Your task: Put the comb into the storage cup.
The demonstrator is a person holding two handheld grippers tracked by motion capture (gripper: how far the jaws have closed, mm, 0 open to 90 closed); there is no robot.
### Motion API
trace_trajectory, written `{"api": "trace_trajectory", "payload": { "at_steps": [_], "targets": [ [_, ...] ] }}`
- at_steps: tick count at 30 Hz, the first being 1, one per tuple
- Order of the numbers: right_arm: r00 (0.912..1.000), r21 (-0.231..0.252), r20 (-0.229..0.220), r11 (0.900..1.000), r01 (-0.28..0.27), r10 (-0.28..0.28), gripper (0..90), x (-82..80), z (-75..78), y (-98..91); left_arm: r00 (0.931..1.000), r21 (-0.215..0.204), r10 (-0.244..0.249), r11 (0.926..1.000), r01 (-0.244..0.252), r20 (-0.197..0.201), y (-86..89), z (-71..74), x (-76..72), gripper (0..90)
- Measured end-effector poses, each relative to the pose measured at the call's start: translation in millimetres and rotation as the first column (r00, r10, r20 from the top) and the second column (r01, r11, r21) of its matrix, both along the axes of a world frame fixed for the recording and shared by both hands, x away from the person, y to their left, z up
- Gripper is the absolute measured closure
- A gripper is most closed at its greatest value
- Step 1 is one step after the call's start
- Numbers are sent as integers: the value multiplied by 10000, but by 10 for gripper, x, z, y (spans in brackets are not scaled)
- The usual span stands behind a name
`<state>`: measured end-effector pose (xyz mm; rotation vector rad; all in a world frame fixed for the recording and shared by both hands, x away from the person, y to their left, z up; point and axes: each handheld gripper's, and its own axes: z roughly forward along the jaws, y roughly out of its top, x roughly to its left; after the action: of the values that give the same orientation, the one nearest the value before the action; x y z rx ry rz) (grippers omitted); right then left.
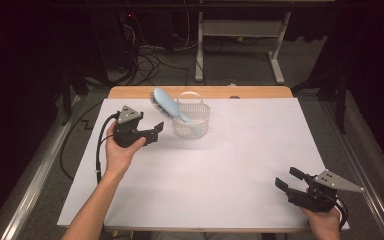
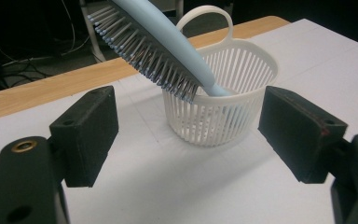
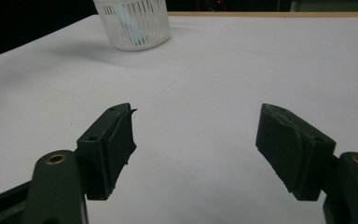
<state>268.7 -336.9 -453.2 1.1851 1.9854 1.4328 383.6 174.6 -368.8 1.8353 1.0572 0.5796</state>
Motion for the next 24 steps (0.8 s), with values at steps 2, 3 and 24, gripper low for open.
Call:
{"api": "trace_trajectory", "payload": {
  "at_steps": [2, 3, 24],
  "targets": [
    [10000, 15, -3, 10000, -12, 12, 283, 0, 0, 1, 10000, 40, -17, 10000, 17, 30, -1, 3, -12, 207],
    [10000, 14, -2, 10000, -11, 11, 283, 0, 0, 1, 10000, 48, -34, 10000, 34, 38, -1, 4, -18, 206],
    [10000, 16, 0, 10000, -55, 55, 282, -9, 3, 15, 9999, 17, -155, 9999, 155, 12, 42, -46, -123, 206]
  ]
}}
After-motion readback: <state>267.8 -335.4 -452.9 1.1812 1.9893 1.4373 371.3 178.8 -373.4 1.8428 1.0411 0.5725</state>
